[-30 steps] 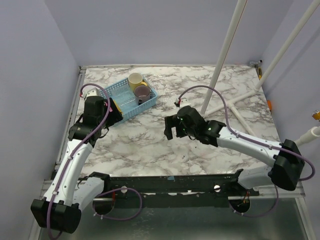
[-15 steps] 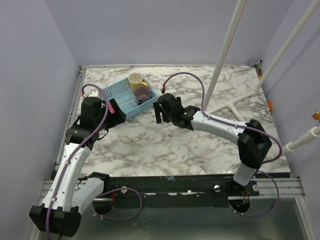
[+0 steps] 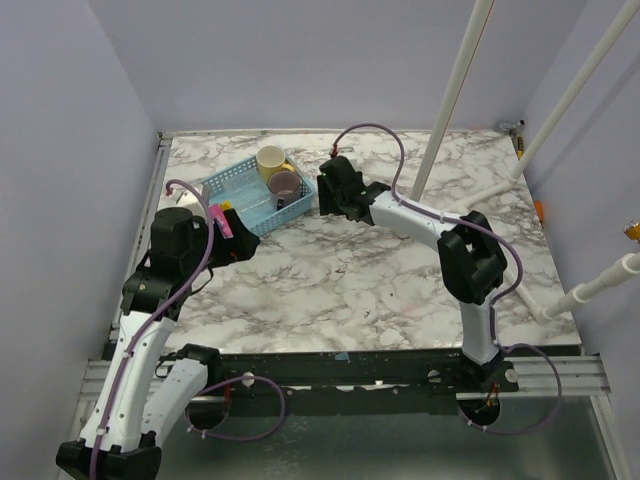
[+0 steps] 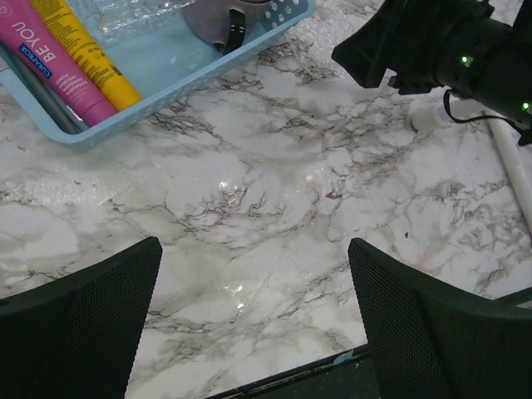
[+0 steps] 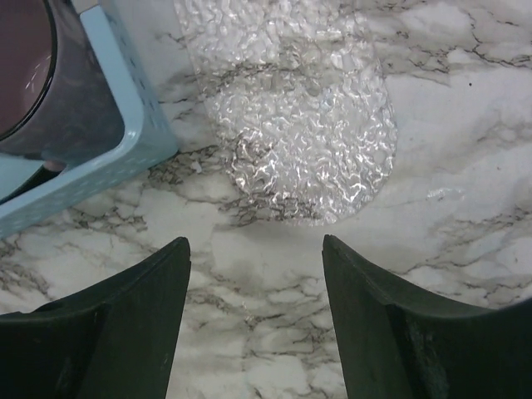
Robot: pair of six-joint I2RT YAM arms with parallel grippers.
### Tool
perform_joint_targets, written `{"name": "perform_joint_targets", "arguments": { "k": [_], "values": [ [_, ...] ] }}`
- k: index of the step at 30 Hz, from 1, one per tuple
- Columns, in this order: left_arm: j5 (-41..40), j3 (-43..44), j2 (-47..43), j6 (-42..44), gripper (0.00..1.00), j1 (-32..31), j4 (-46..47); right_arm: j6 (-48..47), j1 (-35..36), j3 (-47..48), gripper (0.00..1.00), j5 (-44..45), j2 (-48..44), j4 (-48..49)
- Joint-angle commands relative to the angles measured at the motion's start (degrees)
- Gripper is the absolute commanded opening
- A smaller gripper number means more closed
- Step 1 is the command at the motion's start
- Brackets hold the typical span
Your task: Prepare toiletry sets of a toothbrush and toothpaste on the tray
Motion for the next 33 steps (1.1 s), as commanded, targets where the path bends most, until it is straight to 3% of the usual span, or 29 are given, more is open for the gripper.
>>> {"name": "perform_joint_targets", "arguments": {
  "k": [1,15,33],
  "values": [
    [2.47,-3.07,-3.01,2.19,0.94,0.31,3.07,-0.58,-1.38,4.93,0.68,-2.32,5.23,-0.30],
    [0.97,-6.80,-8.87,2.23,0.99,0.22,4.21,-1.14,-4.24,15.51,0.67,-0.53,16.16,-2.01],
    [0.75,-6.97,-9.96,1.92,0.99,0.22,4.03,-0.86,-5.53,19.47,0.64,0.33,21.39,-3.71]
  ]
}}
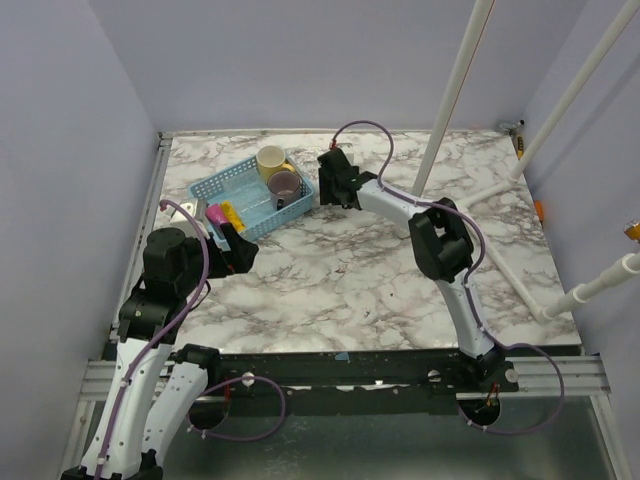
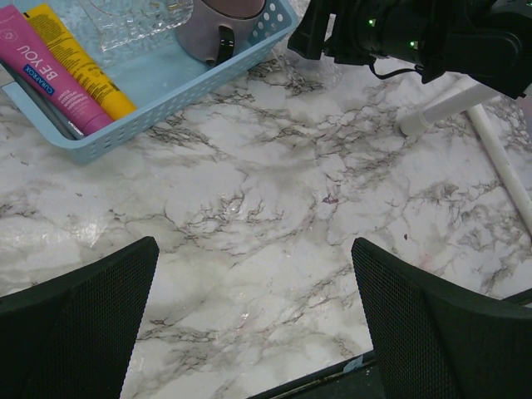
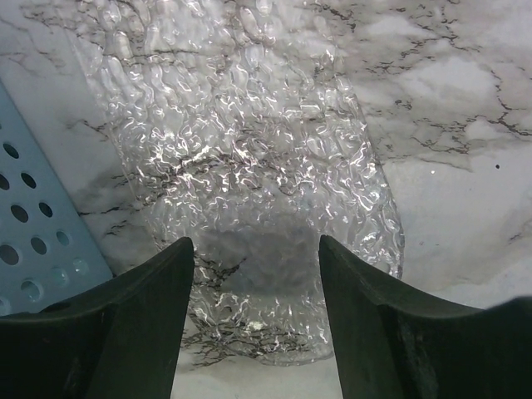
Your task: Prepare toiletry sets of a toothbrush and toothpaste on the tray
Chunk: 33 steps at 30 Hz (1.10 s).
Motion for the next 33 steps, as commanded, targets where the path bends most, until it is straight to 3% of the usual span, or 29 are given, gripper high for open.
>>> {"name": "perform_joint_targets", "arguments": {
  "k": [1,14,33],
  "values": [
    [-0.12,-0.53,-0.73,0.37,0.99,0.22,0.88,-0.37,-0.07,1.52,0.64,1.15,2.55,-2.01],
    [-0.85,-0.53,-0.68,0.42,0.99,0.22,0.60,0.65,-0.06,-6.98,0.63,-0.57,0.08,-0.88],
    [-3.90,-0.36,-1.13,0.64,0.99,0.22,-0.10,4.24,2.71,-28.92,0.62,-1.69,-11.97,2.69]
  ]
}}
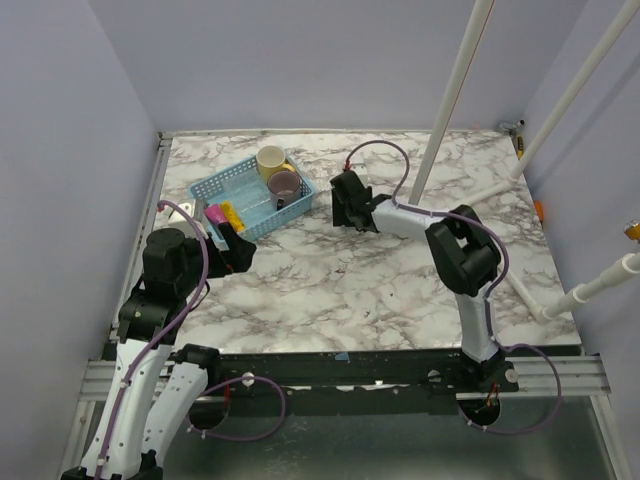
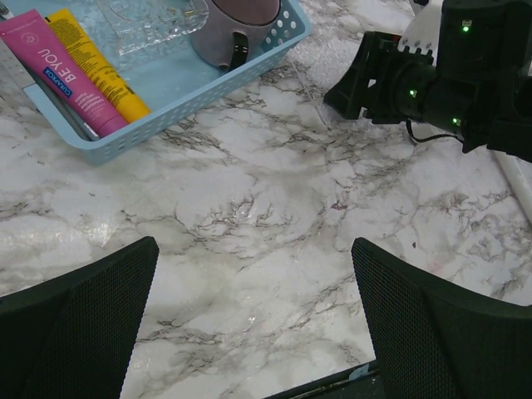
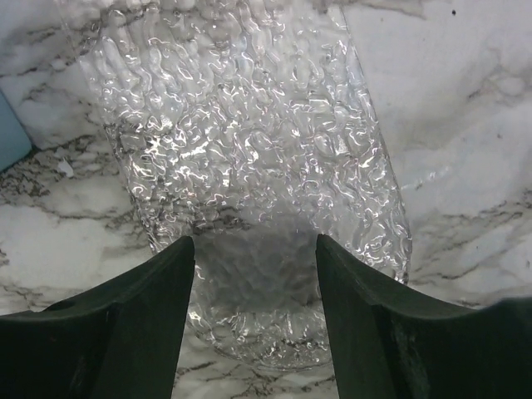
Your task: Prepare toiletry sets of a toothbrush and toothpaste on the tray
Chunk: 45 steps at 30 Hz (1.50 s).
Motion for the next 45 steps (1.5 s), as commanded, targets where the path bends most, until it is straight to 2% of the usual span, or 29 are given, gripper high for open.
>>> {"name": "perform_joint_targets", "arguments": {
  "k": [1,16,30,38,45],
  "values": [
    [-2.16,-0.36,-0.77,0.61,0.99,0.26,-0.01,2.44,1.88,-6.54,0.62,-1.77,-0.64,-6.11],
    [-5.13,-0.27,-1.76,0.59,0.99,0.26,-0.51,7.90,9.22,-26.74,0.62,-0.73,-15.85,-6.20],
    [-6.58,-0.30,-2.42,0.61,0.99,0.22,-0.71,14.71,18.91,-41.25,0.61,-2.51,-29.01,-10.10],
    [-6.38,-0.33,-2.32,0.60,0.99,0.22,-0.71,20.61,25.99,-45.85,0.61,-2.21,-37.09,-15.18],
    [-6.11,-0.27,-2.06,0.59,0.99,0.22,-0.71,25.78,29.21,-45.19,0.61,0.28,-43.88,-21.49]
  ]
}}
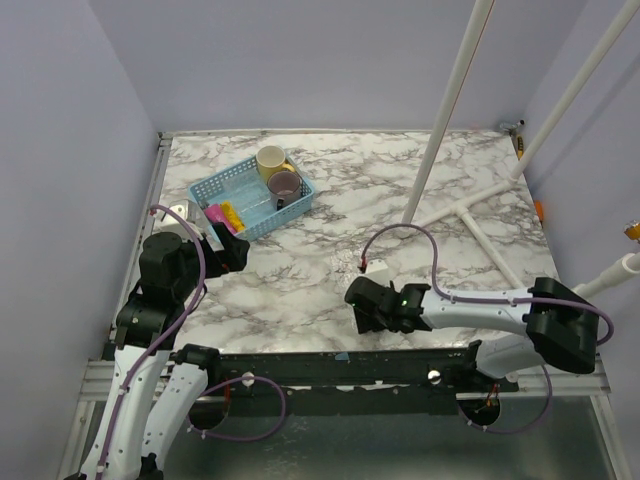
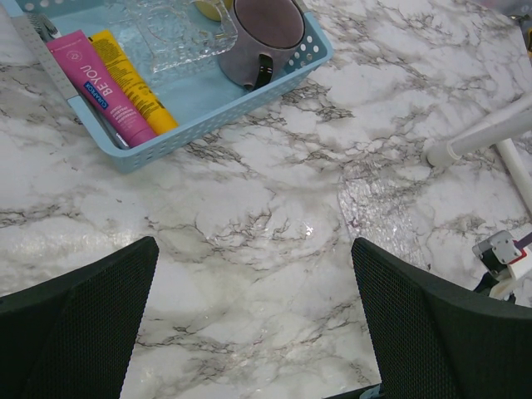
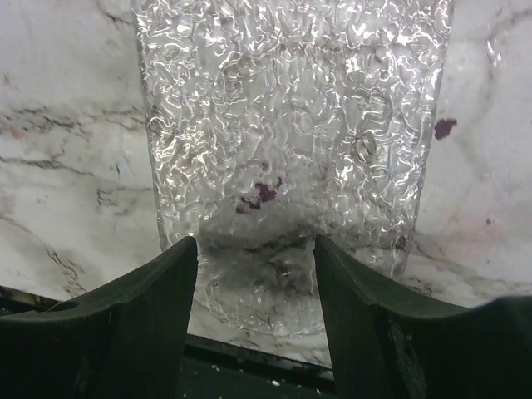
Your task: Prepare toiletry sets of a toothbrush and toothpaste on the tray
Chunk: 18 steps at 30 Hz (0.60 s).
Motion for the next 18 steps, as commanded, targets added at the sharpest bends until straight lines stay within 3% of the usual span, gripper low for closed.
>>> {"name": "perform_joint_targets", "arguments": {
  "k": [1,9,18],
  "values": [
    [-0.90,-0.35,-0.25,0.61,0.99,0.22,-0.52,5.35,1.21,-0.33,0.61,0.37,-4.04,-9.98],
    [-0.82,-0.35,0.09,0.61,0.99,0.22,-0.45,1.61,1.02,10.28,0.67,11.30,-4.73,-13.98],
    [-0.78,-0.33,0.05,0.70,0.99,0.22,-0.50,-6.75,-5.80,17.69,0.68,10.58,2.87,-8.11]
  ]
}}
